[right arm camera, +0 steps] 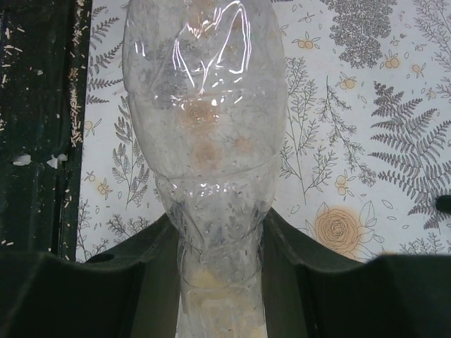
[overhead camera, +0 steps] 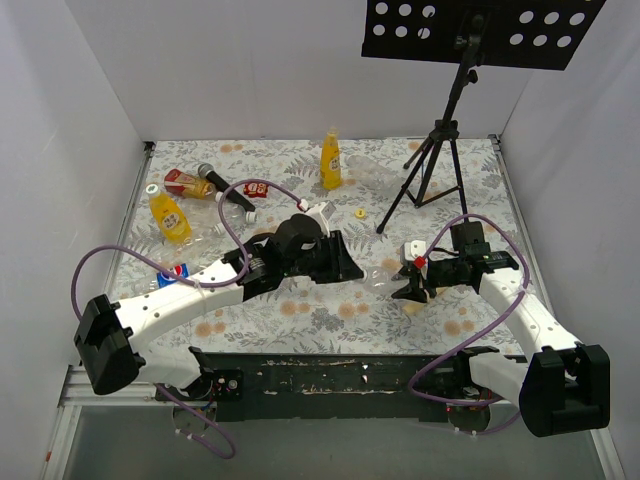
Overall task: Unscrew the bottle caps
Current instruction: Unscrew the bottle cap from the plastic bottle.
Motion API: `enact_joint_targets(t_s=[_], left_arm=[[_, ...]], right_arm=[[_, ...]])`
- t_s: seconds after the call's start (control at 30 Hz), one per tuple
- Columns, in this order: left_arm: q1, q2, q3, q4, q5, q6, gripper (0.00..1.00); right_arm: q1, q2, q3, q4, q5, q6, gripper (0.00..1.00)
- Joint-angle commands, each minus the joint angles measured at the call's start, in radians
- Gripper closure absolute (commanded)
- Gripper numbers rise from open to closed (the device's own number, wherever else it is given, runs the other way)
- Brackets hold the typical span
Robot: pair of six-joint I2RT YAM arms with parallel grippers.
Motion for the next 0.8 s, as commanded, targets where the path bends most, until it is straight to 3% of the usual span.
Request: enact_joint_targets(t_s=[0.0, 0.17, 0.27, 0.37, 0.5, 0.6, 0.77], left_arm=[[0.005, -0.036, 0.054, -0.003, -0.087, -0.012, 0.65], [0.005, -0.102, 0.022, -0.005, -0.13, 0.092, 0.27], [0.005, -0.144, -0.005, 0.0, -0.124, 0.173, 0.14], [0.007, -0.199, -0.05, 0.041, 0.012, 0.395, 0.04], [0.007, -0.285, -0.162, 0.123, 0.181, 0.782, 0.02], [0.007, -0.323, -0.253, 0.144, 0.396, 1.156, 0.02], [0.007, -0.28, -0.298, 0.29, 0.381, 1.362, 0.02]], right_arm=[[-0.001, -0.006, -0.002, -0.006, 0.001, -0.011, 0.89], [-0.001, 0.0, 0.001, -0.012, -0.002, -0.013, 0.89], [-0.001, 0.0, 0.002, -0.011, -0.002, -0.013, 0.89], [0.001, 0.0, 0.001, -0.012, -0.002, -0.014, 0.89], [-0.001, 0.003, 0.001, -0.012, -0.005, -0.017, 0.89], [-0.001, 0.006, 0.001, -0.014, -0.005, -0.016, 0.89], [-0.001, 0.003, -0.001, -0.012, -0.001, -0.016, 0.89]])
